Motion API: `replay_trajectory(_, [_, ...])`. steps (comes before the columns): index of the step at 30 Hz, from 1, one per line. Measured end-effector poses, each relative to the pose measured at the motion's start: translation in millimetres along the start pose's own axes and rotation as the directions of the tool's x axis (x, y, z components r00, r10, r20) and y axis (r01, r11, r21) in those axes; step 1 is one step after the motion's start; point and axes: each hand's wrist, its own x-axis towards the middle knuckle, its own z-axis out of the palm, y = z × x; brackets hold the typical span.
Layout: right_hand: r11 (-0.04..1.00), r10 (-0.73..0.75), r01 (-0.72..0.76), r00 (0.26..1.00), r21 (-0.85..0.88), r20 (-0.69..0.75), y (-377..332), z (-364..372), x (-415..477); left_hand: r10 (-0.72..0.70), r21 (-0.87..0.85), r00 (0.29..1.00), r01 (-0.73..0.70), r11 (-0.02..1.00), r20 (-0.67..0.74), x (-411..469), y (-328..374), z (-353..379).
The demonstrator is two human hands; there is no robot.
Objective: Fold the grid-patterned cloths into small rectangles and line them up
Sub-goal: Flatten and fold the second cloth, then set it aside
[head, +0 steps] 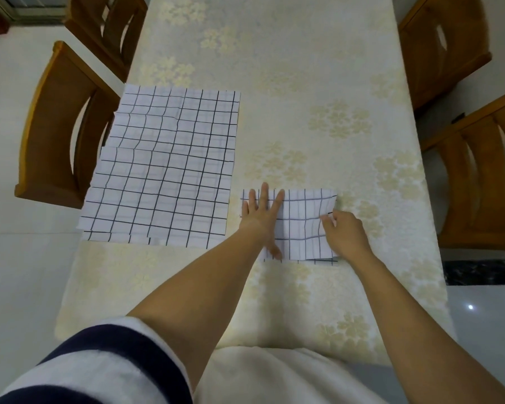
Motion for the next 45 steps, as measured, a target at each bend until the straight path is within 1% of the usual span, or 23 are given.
replay_trajectory(2, [0.999, -0.053, 0.053, 0.998, -0.011, -0.016, -4.2, -1.2, -4.2, -0.011, 0.005, 1.0, 0.011, 1.0, 0.011, 0.7, 0.9, 0.1])
replay_trajectory(6, [0.987, -0.163, 0.163, 0.987, -0.008, -0.003, -23.3, -7.0, -13.6, -0.057, 0.018, 0.997, 0.056, 0.998, 0.06, -0.2, 9.2, -5.4])
replay_trajectory(10, [0.979, -0.203, 0.203, 0.979, -0.023, 0.002, -29.9, -5.4, -14.0, -0.08, 0.029, 0.994, 0.079, 0.996, 0.073, 0.5, 14.1, -6.5])
replay_trajectory(12, [0.982, -0.187, 0.186, 0.982, -0.046, -0.024, -25.6, -2.1, -11.2, -0.071, 0.02, 0.996, 0.07, 0.997, 0.062, -0.7, 11.4, -5.5])
replay_trajectory(13, [0.986, -0.163, 0.159, 0.984, -0.049, -0.069, -21.4, -1.8, -8.7, -0.065, 0.02, 0.996, 0.064, 0.998, 0.058, -1.1, 10.2, -5.0])
replay_trajectory(15, [0.999, -0.053, 0.054, 0.982, 0.0, -0.18, -9.1, -4.5, 1.2, -0.058, 0.022, 0.997, 0.057, 0.998, 0.057, -1.4, 8.9, -4.3])
replay_trajectory(16, [0.998, 0.03, -0.02, 0.98, 0.055, -0.195, -3.5, -7.5, 7.9, -0.056, 0.021, 0.997, 0.055, 0.998, 0.057, -1.6, 8.7, -4.2])
replay_trajectory(18, [0.962, 0.201, -0.174, 0.973, 0.212, -0.113, 3.3, -12.7, 21.3, -0.054, 0.015, 0.997, 0.053, 0.998, 0.058, -2.2, 8.4, -4.3])
replay_trajectory(19, [0.938, 0.25, -0.229, 0.967, 0.261, -0.05, 4.2, -14.7, 26.9, -0.052, 0.013, 0.997, 0.051, 0.999, 0.059, -2.4, 8.4, -4.1])
replay_trajectory(22, [0.883, 0.305, -0.31, 0.95, 0.354, 0.07, 0.7, -16.6, 39.7, -0.049, 0.019, 0.997, 0.048, 0.999, 0.065, -2.8, 9.3, -4.6])
replay_trajectory(24, [0.867, 0.288, -0.307, 0.952, 0.393, 0.106, -1.1, -13.8, 44.3, -0.051, 0.024, 0.996, 0.05, 0.998, 0.072, -2.2, 9.5, -4.6])
replay_trajectory(28, [0.893, 0.285, -0.319, 0.947, 0.316, 0.149, -0.8, -8.5, 49.5, -0.044, 0.023, 0.997, 0.043, 0.999, 0.068, -1.4, 7.7, -4.4])
replay_trajectory(30, [0.907, 0.283, -0.299, 0.954, 0.297, 0.099, -0.9, -6.0, 50.2, -0.039, 0.022, 0.997, 0.037, 0.999, 0.061, -1.4, 7.4, -3.7])
replay_trajectory(32, [0.939, 0.24, -0.228, 0.971, 0.256, -0.015, -1.3, -4.7, 52.1, -0.034, 0.017, 0.998, 0.033, 0.999, 0.055, -1.8, 6.5, -3.3])
replay_trajectory(34, [0.944, 0.179, -0.155, 0.982, 0.292, -0.056, -7.2, -3.9, 52.2, -0.033, 0.016, 0.998, 0.032, 0.999, 0.048, -1.7, 5.1, -3.0])
replay_trajectory(35, [0.924, 0.172, -0.152, 0.985, 0.351, -0.024, -11.1, -4.0, 52.7, -0.032, 0.016, 0.998, 0.031, 0.999, 0.047, -1.7, 4.8, -2.8])
replay_trajectory(37, [0.857, 0.195, -0.211, 0.977, 0.47, 0.083, -18.4, -4.6, 54.0, -0.032, 0.019, 0.998, 0.031, 0.999, 0.05, -1.3, 5.3, -2.5])
replay_trajectory(38, [0.838, 0.197, -0.23, 0.973, 0.495, 0.119, -19.2, -5.4, 54.9, -0.033, 0.02, 0.998, 0.032, 0.999, 0.052, -1.2, 5.7, -2.3])
replay_trajectory(39, [0.84, 0.191, -0.238, 0.971, 0.487, 0.144, -19.5, -6.6, 54.5, -0.034, 0.022, 0.998, 0.033, 0.999, 0.051, -1.1, 5.6, -2.2])
replay_trajectory(42, [0.901, 0.16, -0.235, 0.962, 0.366, 0.222, -10.8, -10.2, 48.0, -0.029, 0.021, 0.998, 0.028, 0.999, 0.049, -1.1, 4.6, -1.9])
replay_trajectory(44, [0.917, 0.173, -0.257, 0.946, 0.305, 0.276, 1.0, -10.9, 39.6, -0.021, 0.015, 0.999, 0.02, 1.0, 0.047, -0.6, 4.5, -1.0])
replay_trajectory(45, [0.92, 0.185, -0.264, 0.945, 0.291, 0.27, 8.8, -9.2, 37.1, -0.017, 0.01, 0.999, 0.016, 1.0, 0.046, -0.5, 4.3, -1.3])
